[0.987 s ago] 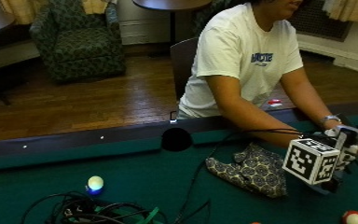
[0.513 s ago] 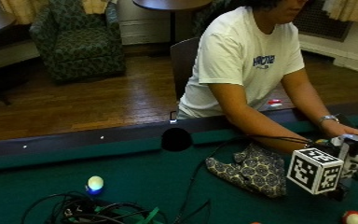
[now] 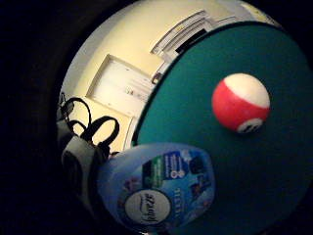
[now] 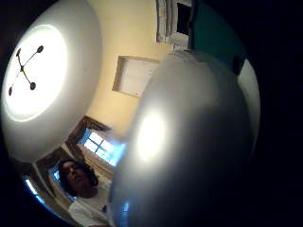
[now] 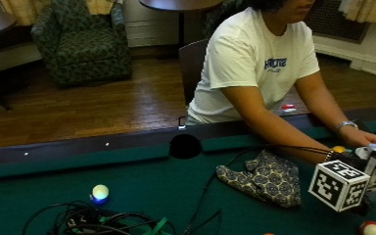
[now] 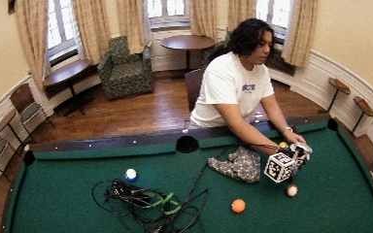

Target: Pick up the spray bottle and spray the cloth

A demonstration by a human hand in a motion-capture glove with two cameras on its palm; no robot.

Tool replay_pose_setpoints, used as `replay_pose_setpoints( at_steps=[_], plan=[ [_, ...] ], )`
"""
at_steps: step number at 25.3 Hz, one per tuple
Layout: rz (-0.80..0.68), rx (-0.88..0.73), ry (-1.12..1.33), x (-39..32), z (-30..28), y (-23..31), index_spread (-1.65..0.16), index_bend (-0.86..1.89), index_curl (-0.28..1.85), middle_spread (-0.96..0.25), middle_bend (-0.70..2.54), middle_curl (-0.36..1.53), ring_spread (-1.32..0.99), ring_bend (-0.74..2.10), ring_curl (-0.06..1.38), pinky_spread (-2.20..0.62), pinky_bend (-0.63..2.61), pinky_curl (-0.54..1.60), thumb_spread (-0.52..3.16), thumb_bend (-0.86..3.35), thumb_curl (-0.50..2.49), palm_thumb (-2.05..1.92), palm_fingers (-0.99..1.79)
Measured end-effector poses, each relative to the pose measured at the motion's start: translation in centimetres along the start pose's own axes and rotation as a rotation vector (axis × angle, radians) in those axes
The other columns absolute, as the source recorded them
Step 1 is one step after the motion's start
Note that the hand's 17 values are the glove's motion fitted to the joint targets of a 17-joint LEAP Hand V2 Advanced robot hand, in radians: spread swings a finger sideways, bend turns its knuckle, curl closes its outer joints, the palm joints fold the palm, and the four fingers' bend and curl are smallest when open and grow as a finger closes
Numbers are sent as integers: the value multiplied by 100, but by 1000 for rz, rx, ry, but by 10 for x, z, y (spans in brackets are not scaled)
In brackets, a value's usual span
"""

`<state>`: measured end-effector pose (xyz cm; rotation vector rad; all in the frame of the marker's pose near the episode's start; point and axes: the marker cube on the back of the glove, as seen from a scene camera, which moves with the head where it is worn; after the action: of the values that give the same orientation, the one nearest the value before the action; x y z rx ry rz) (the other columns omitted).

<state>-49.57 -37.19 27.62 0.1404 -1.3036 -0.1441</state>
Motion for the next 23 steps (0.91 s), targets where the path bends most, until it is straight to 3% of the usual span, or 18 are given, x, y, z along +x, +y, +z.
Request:
replay_pose_setpoints(
  at_steps=[7, 10, 15, 23],
  plan=[
    [107, -101, 12, 10, -4, 16, -29, 34, 64, -21, 68, 57, -20, 76, 49, -31, 48, 42, 36, -4, 86, 88, 133],
    [146, -162, 63, 19, -8, 30, -29, 28, 62, -21, 67, 56, -19, 67, 46, -19, 33, 39, 50, -4, 83, 85, 104],
    [162, -279, 310, 25, -29, 58, -34, 21, 59, -17, 44, 48, -14, 49, 43, 0, 32, 41, 76, -7, 74, 73, 55],
    [83, -303, 781, -1, -93, 100, -39, 10, 45, -12, 26, 40, -9, 39, 35, 14, 39, 38, 94, -8, 59, 52, 42]
  ],
)
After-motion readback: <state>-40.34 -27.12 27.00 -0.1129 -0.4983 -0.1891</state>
